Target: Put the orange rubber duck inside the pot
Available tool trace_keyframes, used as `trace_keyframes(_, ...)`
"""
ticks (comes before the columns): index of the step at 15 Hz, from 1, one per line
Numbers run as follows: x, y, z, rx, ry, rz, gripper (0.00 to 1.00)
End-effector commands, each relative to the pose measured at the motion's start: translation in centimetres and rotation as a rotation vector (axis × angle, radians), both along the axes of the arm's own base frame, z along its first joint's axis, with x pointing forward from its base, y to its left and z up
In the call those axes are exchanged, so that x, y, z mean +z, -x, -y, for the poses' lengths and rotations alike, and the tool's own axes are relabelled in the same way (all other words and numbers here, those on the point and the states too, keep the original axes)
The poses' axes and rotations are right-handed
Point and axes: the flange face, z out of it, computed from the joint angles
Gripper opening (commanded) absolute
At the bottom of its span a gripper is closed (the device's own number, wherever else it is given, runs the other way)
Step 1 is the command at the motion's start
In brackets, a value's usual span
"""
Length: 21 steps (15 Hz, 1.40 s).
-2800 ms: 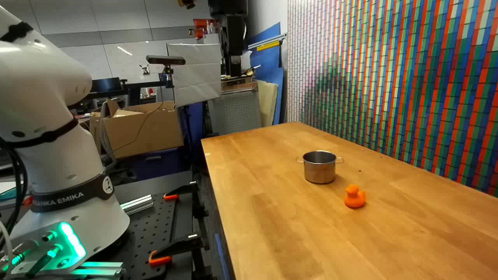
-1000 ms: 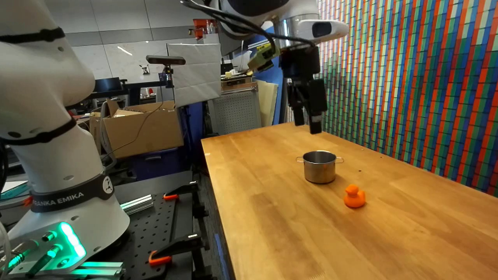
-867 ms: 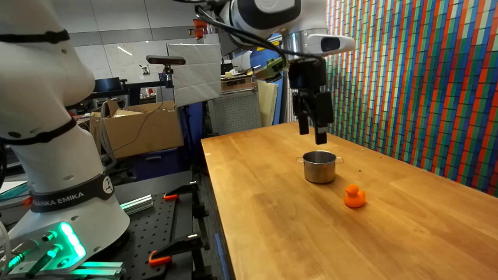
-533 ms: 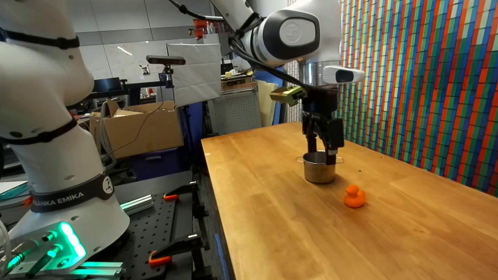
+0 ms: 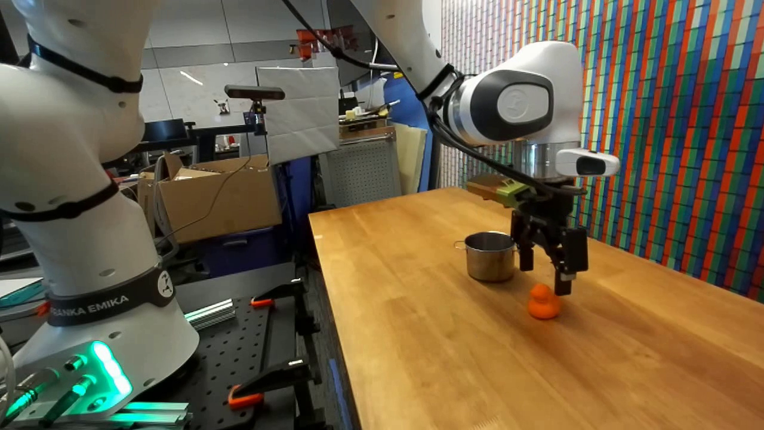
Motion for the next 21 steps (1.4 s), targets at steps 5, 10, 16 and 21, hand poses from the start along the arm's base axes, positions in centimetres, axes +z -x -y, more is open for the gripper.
trace_keyframes(5, -4.6, -1.8, 1.5, 0.009, -0.005, -0.085, 0.49)
trace_keyframes(10, -2.7, -1.4, 2.0, -0.015, 0.001, -0.146, 0.20)
trace_keyframes(16, 1.1, -1.0, 0.7, -0.020, -0.024, -0.201, 0.20)
trace_keyframes(21, 6.2, -1.6, -5.2, 0.012, -0.095, -0.154, 0.20)
